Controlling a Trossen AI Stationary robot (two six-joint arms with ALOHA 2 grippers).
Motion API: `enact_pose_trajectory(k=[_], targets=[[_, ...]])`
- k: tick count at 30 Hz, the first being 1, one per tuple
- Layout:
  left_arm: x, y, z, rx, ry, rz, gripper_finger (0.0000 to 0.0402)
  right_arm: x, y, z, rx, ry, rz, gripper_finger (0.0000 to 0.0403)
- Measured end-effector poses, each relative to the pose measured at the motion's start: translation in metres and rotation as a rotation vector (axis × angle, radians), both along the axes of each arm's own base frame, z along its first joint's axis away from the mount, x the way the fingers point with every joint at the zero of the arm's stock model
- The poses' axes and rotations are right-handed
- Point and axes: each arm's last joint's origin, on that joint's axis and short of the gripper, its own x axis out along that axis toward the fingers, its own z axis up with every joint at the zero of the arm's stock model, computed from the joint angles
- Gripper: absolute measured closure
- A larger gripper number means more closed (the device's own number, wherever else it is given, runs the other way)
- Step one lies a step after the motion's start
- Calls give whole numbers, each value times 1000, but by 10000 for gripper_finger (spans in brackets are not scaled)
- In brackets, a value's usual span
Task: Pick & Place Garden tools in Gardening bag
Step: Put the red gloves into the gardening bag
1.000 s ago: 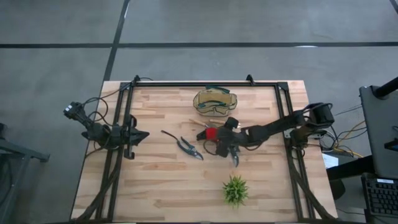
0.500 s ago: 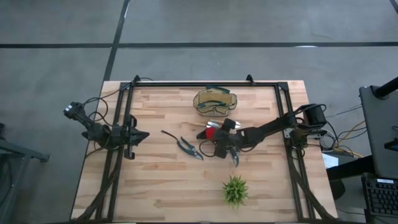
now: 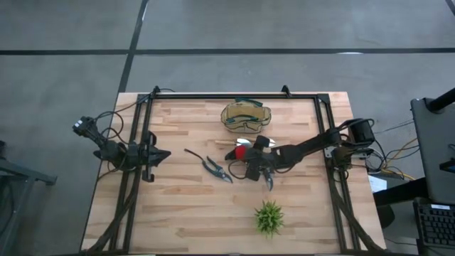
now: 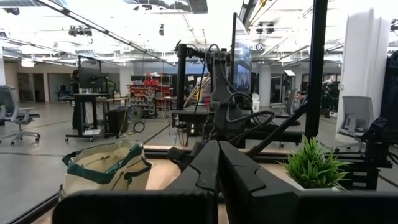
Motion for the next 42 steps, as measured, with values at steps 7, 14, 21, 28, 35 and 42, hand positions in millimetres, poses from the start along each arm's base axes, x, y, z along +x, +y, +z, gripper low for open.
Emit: enact_pose_trajectory(k=[7, 14, 21, 28, 35, 42], targets=[[0, 0, 0, 0, 0, 0, 388, 2, 0, 3, -2, 1, 2, 200], [0, 0, 0, -1, -1, -1, 388, 13, 1, 22, -33, 40, 33, 202], [0, 0, 0, -1, -2, -1, 388, 28, 3, 50, -80, 86, 90, 204], [0, 0, 0, 0, -3, -5, 388, 40, 4, 82, -123, 105, 126, 210], [0, 0, 0, 0, -2, -4, 388, 48, 3, 113, -197, 93, 167, 211], [0, 0, 0, 1, -1, -4, 388, 34, -9, 142, -423, 155, -5, 214]])
